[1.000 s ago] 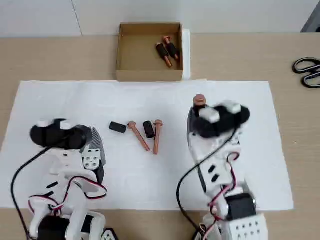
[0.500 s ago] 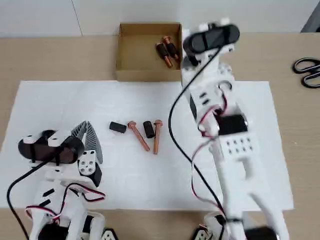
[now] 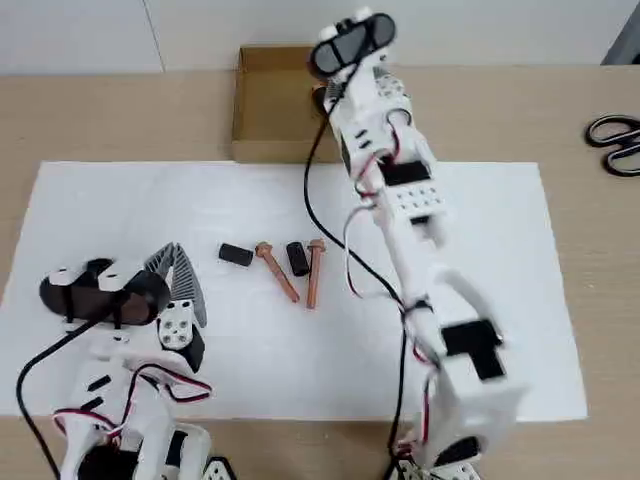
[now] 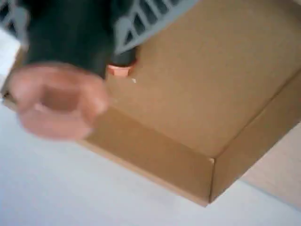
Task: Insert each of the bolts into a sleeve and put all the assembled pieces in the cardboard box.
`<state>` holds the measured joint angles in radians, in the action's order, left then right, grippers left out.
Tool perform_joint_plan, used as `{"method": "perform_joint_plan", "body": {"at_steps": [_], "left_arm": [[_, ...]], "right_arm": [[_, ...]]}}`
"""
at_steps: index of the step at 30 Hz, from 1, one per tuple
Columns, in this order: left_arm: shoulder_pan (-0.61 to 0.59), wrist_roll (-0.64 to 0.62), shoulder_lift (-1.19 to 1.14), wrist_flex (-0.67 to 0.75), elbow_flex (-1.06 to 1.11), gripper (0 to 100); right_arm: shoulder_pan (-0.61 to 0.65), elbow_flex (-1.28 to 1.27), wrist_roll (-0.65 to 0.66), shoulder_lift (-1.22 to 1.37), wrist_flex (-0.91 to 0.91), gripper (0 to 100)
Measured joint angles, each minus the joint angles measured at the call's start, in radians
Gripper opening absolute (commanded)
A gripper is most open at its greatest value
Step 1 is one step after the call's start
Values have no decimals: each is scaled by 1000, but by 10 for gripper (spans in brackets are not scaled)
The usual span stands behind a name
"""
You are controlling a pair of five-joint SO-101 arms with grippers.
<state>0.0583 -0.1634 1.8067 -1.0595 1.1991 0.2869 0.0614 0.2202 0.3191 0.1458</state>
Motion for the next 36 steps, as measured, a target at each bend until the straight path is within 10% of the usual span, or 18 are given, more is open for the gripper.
{"method": "perform_joint_plan", "body": {"at_steps": [22,36], "left_arm": [[0,0,0,0,17,6],[0,0,0,0,17,6]], "right_arm": [[51,1020,6,888,203,4],[92,1100,6,977,241,19]]}}
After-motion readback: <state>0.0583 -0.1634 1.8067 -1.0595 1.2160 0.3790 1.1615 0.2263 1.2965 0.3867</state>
